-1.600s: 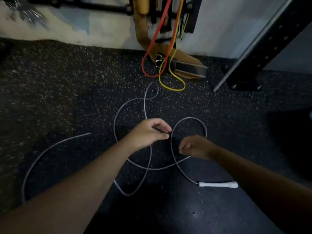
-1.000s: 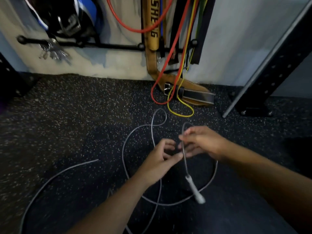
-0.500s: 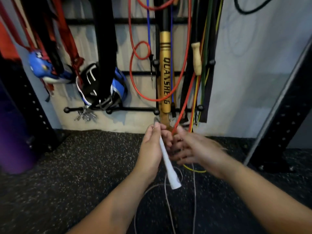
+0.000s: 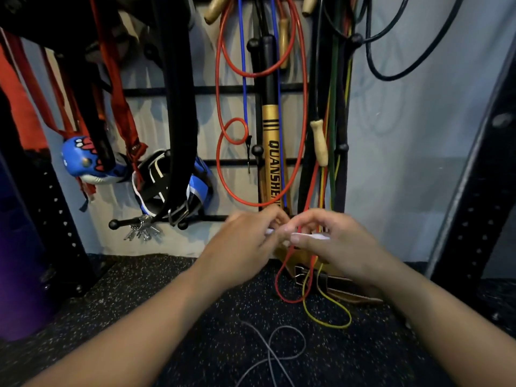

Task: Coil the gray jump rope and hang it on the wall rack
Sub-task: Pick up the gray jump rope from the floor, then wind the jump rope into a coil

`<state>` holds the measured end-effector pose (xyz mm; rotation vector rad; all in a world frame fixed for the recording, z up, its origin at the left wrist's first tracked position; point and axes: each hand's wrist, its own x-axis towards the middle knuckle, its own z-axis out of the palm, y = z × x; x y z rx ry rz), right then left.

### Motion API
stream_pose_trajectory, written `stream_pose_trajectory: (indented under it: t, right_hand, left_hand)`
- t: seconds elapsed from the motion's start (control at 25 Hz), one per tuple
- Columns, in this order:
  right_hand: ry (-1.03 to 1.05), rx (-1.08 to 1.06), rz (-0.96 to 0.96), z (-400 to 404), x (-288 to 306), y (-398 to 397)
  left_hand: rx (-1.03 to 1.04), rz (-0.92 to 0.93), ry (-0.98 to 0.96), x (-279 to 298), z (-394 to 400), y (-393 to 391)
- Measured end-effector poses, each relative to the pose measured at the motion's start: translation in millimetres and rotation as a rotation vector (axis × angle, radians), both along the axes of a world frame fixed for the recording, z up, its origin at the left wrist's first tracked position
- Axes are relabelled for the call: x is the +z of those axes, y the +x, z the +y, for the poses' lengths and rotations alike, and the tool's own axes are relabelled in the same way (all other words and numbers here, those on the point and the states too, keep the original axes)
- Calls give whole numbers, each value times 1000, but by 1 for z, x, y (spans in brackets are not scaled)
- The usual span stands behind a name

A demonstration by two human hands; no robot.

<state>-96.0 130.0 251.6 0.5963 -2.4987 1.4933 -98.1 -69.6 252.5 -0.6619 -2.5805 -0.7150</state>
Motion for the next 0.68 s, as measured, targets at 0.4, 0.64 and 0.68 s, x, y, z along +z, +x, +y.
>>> stream_pose_trajectory:
  t: [0.4,0.64,0.68]
  right_hand:
    - [-357,192,-285,-13,-31,4]
    - [-345,154,-235,-16,-30,4]
    - [-360,103,-201,-8,-25,1]
  left_hand:
    - [-370,-300,425,54,22,-14]
    - [-264,-219,885,64,-13,-28]
    - [-230,-197,813,64,-22,-29]
